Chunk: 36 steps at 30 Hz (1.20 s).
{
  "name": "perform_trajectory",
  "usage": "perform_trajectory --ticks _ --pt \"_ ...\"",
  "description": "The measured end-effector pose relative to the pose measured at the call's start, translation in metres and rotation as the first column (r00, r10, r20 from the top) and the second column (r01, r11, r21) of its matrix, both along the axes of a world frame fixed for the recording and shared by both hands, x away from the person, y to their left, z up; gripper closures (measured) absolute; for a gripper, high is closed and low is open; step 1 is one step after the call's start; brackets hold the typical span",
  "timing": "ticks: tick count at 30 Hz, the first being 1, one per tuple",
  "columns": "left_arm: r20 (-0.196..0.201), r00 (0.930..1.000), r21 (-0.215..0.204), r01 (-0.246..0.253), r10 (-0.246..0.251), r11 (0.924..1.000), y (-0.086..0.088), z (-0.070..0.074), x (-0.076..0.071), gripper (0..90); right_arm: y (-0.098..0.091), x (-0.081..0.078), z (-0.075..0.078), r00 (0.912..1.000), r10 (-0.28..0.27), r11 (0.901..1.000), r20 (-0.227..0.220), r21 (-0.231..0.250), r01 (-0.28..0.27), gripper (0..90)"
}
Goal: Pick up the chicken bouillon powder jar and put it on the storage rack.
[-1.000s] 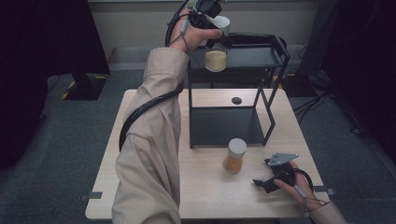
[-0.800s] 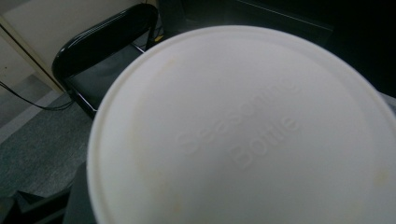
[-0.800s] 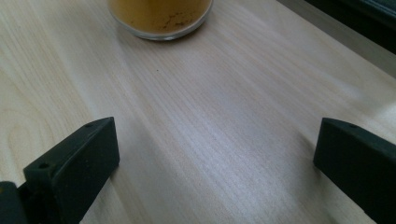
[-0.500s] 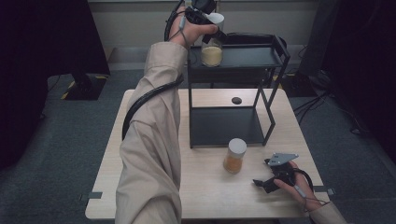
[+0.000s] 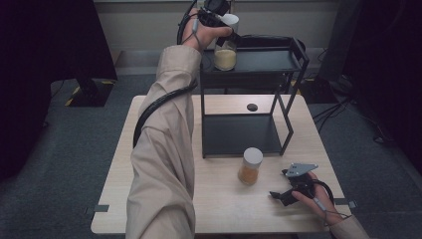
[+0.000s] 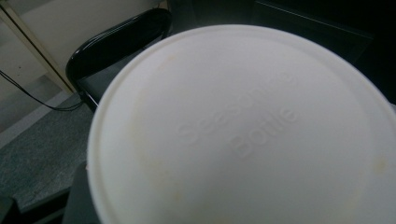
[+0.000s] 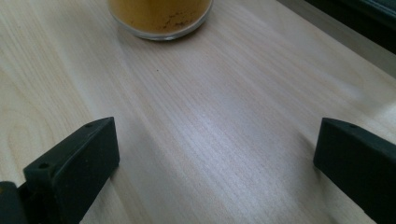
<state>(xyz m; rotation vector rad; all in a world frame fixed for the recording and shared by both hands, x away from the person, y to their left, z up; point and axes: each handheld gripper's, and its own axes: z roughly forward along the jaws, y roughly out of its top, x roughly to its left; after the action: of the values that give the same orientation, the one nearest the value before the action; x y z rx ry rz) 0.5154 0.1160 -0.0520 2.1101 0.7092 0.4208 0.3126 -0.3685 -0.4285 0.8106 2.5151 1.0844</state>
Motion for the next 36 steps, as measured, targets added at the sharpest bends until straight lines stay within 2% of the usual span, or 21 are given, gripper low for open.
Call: perform_trajectory --ticks 7,9,12,15,20,22,26,36 --pt "0.003 1.0000 -0.006 -0.006 0.006 1.0000 0.001 -0.002 -0.001 34.1 0.000 0.000 0.000 1.0000 0.000 1.0000 0.000 0.000 0.000 0.0" --pt "0.004 0.9996 -0.002 -0.028 0.028 0.9996 -0.001 -0.002 -0.003 25.2 0.000 0.000 0.000 1.0000 0.000 1.0000 0.000 0.000 0.000 0.0" --pt "0.011 0.9975 -0.027 -0.070 0.070 0.9972 0.002 -0.003 -0.009 11.0 0.000 0.000 0.000 1.0000 0.000 1.0000 0.000 0.000 0.000 0.0" --pt "0.020 0.9967 -0.043 -0.078 0.079 0.9960 0.007 -0.004 -0.016 5.2 0.000 0.000 0.000 1.0000 0.000 1.0000 0.000 0.000 0.000 0.0" --pt "0.020 0.9954 -0.071 -0.092 0.094 0.9932 0.021 -0.006 -0.029 5.0 0.000 0.000 0.000 1.0000 0.000 1.0000 0.000 0.001 0.000 0.0" --pt "0.022 0.9950 -0.099 -0.095 0.097 0.9906 0.029 -0.008 -0.035 3.5 0.000 0.000 0.000 1.0000 0.000 1.0000 0.000 0.000 0.000 0.0" --pt "0.033 0.9946 -0.113 -0.094 0.098 0.9891 0.041 -0.012 -0.047 0.6 0.000 0.000 0.000 1.0000 0.000 1.0000 0.001 0.000 0.000 0.0" --pt "0.030 0.9964 -0.154 -0.073 0.079 0.9854 0.068 -0.044 -0.074 0.8 0.000 0.000 0.000 1.0000 -0.001 1.0000 0.001 0.000 0.001 0.0"
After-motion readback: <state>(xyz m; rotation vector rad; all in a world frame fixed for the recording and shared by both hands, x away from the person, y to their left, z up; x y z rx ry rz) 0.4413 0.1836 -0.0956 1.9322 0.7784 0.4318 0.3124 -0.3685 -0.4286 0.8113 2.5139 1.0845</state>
